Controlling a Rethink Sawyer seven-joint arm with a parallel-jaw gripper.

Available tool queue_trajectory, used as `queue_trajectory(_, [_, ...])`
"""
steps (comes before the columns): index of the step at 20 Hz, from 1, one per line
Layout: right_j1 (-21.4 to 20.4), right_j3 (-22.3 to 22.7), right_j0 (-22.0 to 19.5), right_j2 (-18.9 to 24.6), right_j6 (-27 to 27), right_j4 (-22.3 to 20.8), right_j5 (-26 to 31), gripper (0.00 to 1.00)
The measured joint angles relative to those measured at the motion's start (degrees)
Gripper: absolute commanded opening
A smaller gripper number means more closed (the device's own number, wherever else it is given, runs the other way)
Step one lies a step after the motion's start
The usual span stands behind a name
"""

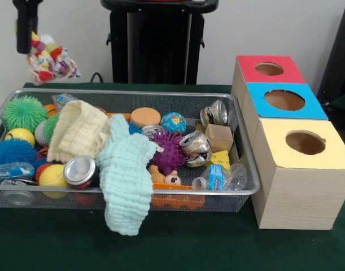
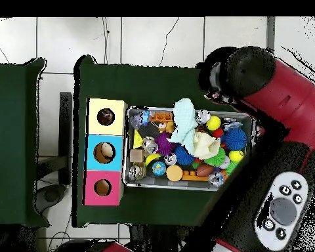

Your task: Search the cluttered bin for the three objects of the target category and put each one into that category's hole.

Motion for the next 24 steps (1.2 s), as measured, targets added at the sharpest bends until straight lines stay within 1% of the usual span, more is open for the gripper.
queue_trajectory(2, [1.87, -2.24, 0.82, -0.79, 3.27, 1.03, 1.09, 0.0])
queue_trajectory(4, [2.89, -3.44, 1.22, -1.14, 5.13, 1.66, 1.76, 0.0])
queue_trajectory(6, [4.66, -5.36, 1.94, -1.82, 8.44, 2.69, 2.9, 0.0])
queue_trajectory(7, [5.09, -5.83, 2.13, -1.97, 9.28, 2.95, 3.17, 0.0])
queue_trajectory(8, [6.05, -6.82, 2.61, -2.15, 11.41, 3.62, 3.74, 0.0])
queue_trajectory(14, [8.4, -9.18, 4.19, -2.23, 17.38, 5.75, 5.08, 0.0])
queue_trajectory(20, [9.8, -11.43, 4.64, -2.38, 20.02, 6.99, 5.48, 0.0])
queue_trajectory(24, [10.29, -12.65, 4.66, -2.64, 20.76, 7.72, 6.3, 0.0])
